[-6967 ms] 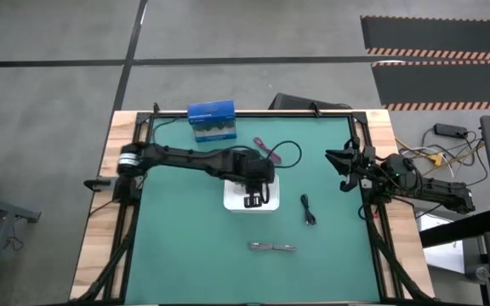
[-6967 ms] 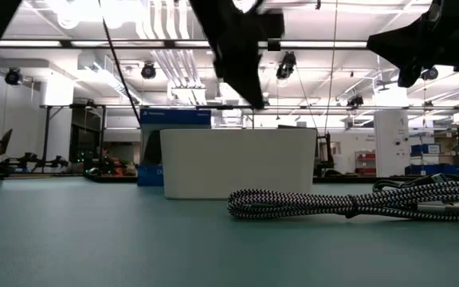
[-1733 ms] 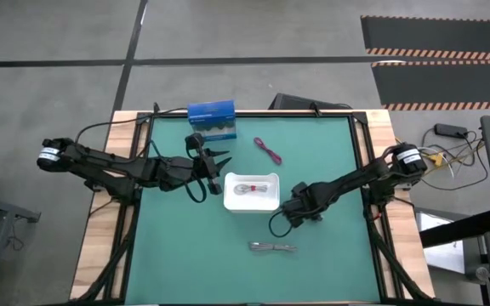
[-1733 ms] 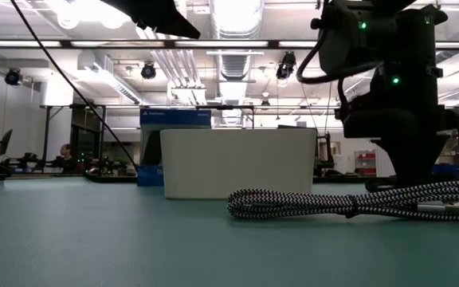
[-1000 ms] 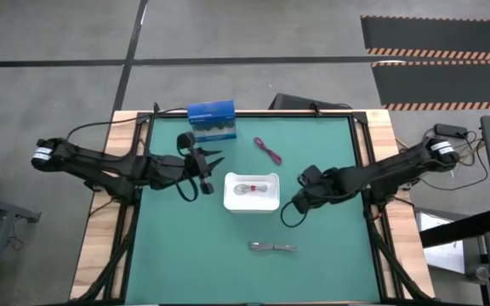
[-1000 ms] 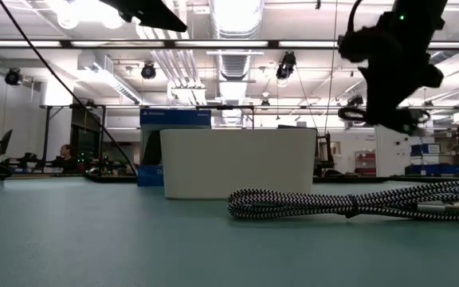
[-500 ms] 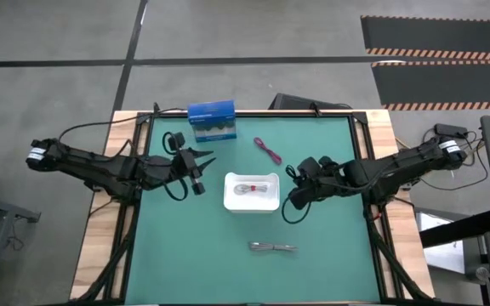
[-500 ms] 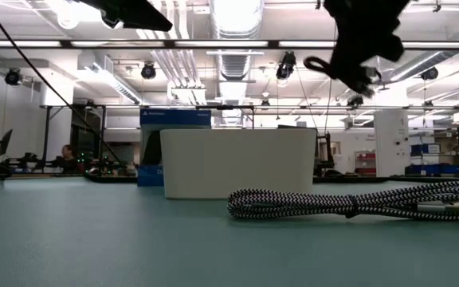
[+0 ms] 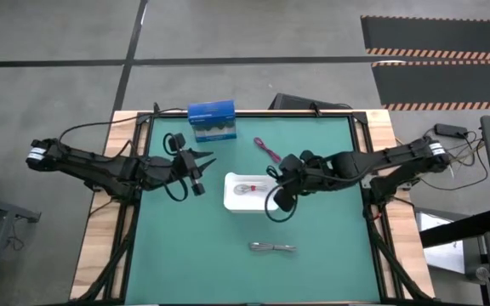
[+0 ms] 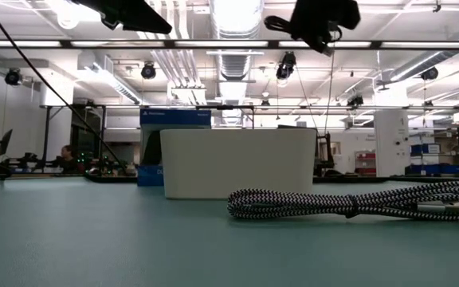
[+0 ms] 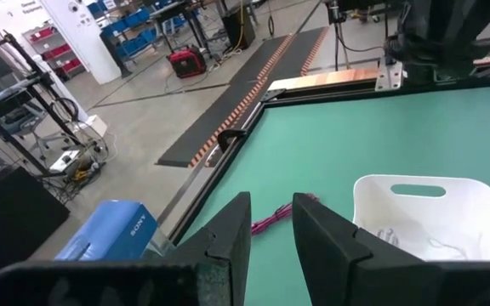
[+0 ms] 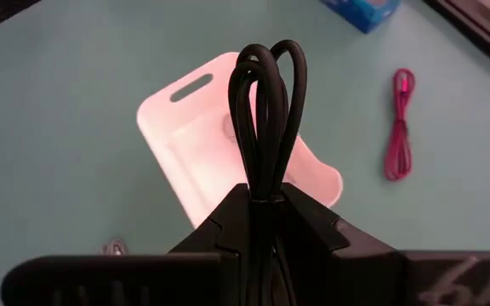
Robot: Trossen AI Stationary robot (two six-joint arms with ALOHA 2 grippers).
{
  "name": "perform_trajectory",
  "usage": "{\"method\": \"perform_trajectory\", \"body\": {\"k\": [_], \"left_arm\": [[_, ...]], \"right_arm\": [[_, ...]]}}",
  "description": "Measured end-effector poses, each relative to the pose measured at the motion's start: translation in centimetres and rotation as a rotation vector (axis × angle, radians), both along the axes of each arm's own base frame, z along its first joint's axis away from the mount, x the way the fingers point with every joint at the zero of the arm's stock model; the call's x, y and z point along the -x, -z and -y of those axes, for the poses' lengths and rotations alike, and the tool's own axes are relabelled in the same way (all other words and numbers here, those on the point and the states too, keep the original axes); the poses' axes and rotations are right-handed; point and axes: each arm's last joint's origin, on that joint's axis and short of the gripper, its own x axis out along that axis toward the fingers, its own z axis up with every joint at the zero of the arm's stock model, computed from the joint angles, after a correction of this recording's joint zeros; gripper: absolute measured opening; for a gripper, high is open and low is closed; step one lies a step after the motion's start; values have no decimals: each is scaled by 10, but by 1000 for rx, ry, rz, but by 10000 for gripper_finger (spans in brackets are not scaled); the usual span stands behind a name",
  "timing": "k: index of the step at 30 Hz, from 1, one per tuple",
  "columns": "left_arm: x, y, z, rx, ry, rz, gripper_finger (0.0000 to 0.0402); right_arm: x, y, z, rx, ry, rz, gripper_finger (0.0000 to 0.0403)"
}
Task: Pick and place USB-C Cables
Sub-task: Put the black charger cable into the white bin
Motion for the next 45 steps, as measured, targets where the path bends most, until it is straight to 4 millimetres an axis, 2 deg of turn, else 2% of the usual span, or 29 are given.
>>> {"method": "perform_trajectory", "body": {"k": [14,26,45], "left_arm": [[0,0,0,0,0,0,73],[0,4,0,-2,0,-10,73],[0,4,0,-13,1,-16,73]], "right_arm": [[-41,-5,23,-121,-148,-113,43],[-76,0,45,-72,-266,-164,43],[-125,17,47,2,-415,-327,43]]}}
